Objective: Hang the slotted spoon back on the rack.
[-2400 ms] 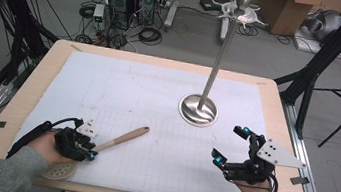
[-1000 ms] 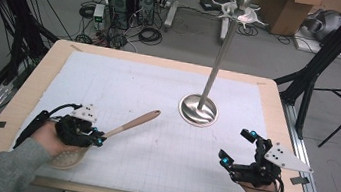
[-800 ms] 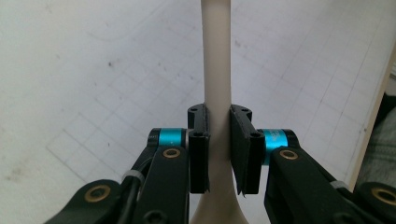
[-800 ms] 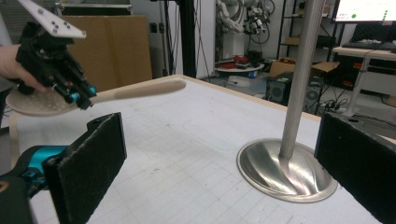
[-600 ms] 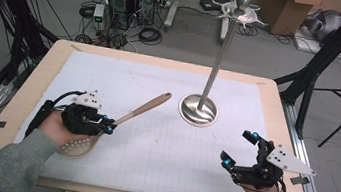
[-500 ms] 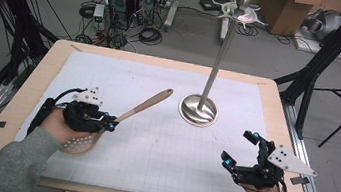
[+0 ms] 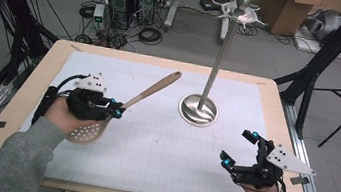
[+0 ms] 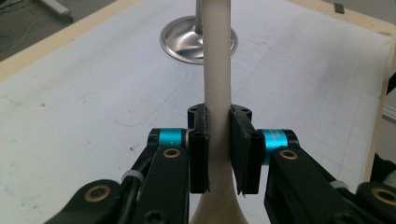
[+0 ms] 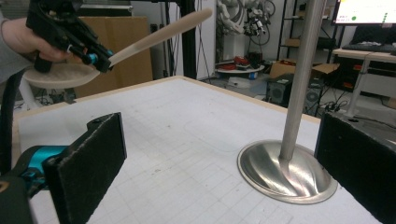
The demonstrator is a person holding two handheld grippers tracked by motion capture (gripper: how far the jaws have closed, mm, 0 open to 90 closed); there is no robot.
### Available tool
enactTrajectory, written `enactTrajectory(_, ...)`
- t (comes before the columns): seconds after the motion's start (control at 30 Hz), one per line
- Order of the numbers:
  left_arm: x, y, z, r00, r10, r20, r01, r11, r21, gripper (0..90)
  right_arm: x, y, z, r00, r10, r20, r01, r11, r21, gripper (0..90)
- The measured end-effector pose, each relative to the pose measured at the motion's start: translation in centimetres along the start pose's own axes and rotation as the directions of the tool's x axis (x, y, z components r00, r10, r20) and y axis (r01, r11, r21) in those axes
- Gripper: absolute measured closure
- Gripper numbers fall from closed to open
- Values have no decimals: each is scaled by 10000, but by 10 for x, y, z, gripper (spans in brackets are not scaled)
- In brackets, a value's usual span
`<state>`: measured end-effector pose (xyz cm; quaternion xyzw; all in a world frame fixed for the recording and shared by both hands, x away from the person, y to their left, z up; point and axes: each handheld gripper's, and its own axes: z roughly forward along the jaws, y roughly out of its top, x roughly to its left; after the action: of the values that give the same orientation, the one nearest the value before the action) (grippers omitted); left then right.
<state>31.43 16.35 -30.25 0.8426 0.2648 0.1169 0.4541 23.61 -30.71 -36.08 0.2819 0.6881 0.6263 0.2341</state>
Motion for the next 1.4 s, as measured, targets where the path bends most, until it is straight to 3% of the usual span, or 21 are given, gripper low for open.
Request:
enactTrajectory(0.43,4,34,-10,9999,-105,54,108,9983,-579,780,-1,1,2,10000,-14,-67,14,10000,-51,11)
enactTrajectory(0.97,-2,73,-5,9991,304,288,-263,9909,-1317,780,-2,2,0,10000,12,-62,-13,9999,-141,11)
enactTrajectory(1.4,1,97,-9,9983,558,139,-528,9850,-1641,780,-2,4,-3,9999,21,-126,-25,9995,-321,11)
